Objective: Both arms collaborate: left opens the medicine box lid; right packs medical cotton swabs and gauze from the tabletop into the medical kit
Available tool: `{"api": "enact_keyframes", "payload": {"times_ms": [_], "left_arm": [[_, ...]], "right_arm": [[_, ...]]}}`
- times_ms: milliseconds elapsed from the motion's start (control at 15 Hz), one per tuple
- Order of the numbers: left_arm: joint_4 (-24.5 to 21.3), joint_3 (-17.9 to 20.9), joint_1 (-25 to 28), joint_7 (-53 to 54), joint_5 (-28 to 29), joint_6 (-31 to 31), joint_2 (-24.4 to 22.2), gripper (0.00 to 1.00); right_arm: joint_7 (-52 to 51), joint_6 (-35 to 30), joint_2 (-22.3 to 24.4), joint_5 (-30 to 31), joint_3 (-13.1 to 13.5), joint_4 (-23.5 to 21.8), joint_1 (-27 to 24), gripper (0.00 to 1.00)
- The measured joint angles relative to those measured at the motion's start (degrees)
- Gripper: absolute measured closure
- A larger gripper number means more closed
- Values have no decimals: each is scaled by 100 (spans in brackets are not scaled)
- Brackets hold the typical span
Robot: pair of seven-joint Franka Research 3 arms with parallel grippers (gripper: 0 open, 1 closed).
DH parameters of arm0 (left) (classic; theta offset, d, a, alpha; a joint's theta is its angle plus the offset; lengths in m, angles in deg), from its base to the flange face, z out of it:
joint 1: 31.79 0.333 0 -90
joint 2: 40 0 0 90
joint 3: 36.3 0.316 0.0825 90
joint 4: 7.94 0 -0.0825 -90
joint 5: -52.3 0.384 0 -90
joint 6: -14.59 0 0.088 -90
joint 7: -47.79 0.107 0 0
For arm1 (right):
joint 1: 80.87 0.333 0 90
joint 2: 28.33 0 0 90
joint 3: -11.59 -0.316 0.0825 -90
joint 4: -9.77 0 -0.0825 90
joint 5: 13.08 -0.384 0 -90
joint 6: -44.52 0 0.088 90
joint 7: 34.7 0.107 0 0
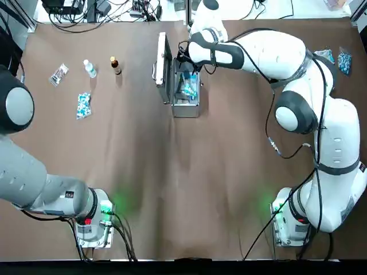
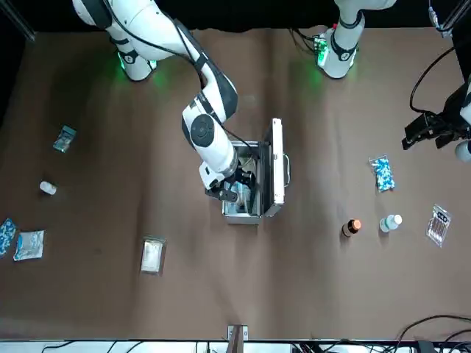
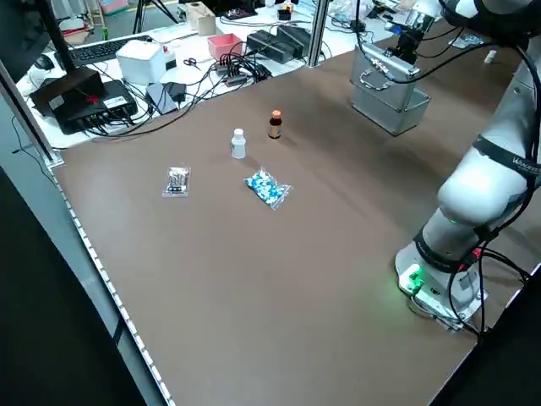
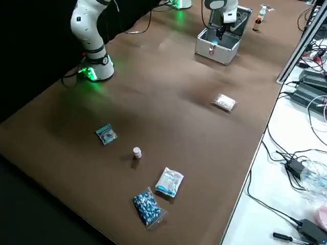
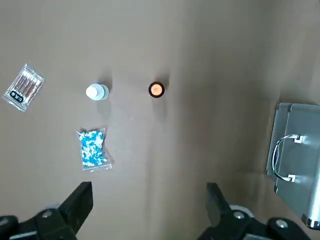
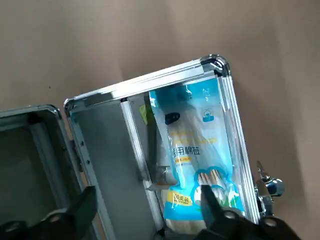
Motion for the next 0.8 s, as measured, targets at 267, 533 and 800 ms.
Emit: {"api": "enact_keyframes", "payload": {"times_ms": [267, 533, 800], "left_arm": [[0, 0, 0, 0, 0, 0, 0, 0], [0, 0, 0, 0, 1, 0, -1, 0], [0, -1, 0, 0, 1, 0, -2, 0]], "right_arm": [[0, -216, 28, 0, 22, 76, -30, 1], [-182, -1068, 378, 8, 106, 192, -623, 1], [-1032, -1693, 680, 53, 125, 196, -1360, 1]]}}
